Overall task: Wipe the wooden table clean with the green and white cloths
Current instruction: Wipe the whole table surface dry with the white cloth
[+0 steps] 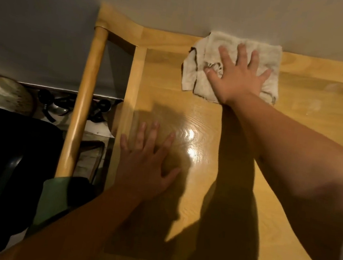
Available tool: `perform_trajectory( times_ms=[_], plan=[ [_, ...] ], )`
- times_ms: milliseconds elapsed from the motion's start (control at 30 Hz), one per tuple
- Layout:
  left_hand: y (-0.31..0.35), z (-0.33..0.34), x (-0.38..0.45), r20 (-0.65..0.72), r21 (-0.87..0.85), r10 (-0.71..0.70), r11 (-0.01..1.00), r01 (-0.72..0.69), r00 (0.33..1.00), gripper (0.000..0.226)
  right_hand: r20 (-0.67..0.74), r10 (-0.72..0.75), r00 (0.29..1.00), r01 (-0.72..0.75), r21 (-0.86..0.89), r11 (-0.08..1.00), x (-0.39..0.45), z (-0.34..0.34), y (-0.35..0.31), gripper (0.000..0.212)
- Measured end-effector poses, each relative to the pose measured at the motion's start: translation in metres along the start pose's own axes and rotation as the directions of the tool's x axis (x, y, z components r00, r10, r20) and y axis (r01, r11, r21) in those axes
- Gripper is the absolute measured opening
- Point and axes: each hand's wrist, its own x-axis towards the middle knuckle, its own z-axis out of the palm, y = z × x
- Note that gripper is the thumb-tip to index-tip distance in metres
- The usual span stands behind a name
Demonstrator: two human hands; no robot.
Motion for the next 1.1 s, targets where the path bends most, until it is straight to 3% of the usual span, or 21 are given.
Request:
perform_trajectory(
  times_ms=[133,300,600,933,1100],
  plan=[
    [0.000,0.000,0.001,-0.004,0.013,-0.008,1.000,0.008,1.000,0.086,-0.025,0.000,1.000,0.000,-0.020,1.000,0.018,-0.003,-0.002,0.070],
    [0.001,-0.005,0.000,0.024,0.055,-0.020,0.998,0.019,1.000,0.090,-0.013,-0.032,0.999,0.032,-0.023,0.999,-0.018,-0.001,-0.004,0.061],
    [-0.001,0.001,-0.001,-0.008,0.056,-0.003,0.998,0.003,1.000,0.066,0.044,-0.055,0.998,0.055,-0.012,0.998,-0.189,0.028,0.011,0.064],
    [0.002,0.000,0.000,0.029,0.047,-0.055,0.997,0.054,0.998,0.066,0.090,-0.055,0.994,0.058,-0.031,0.998,-0.374,0.060,0.024,0.071],
    [0.006,-0.007,-0.001,0.046,-0.005,-0.089,0.996,0.089,0.995,0.067,0.136,-0.069,0.988,0.077,-0.055,0.995,-0.407,0.063,0.028,0.075]
  ],
)
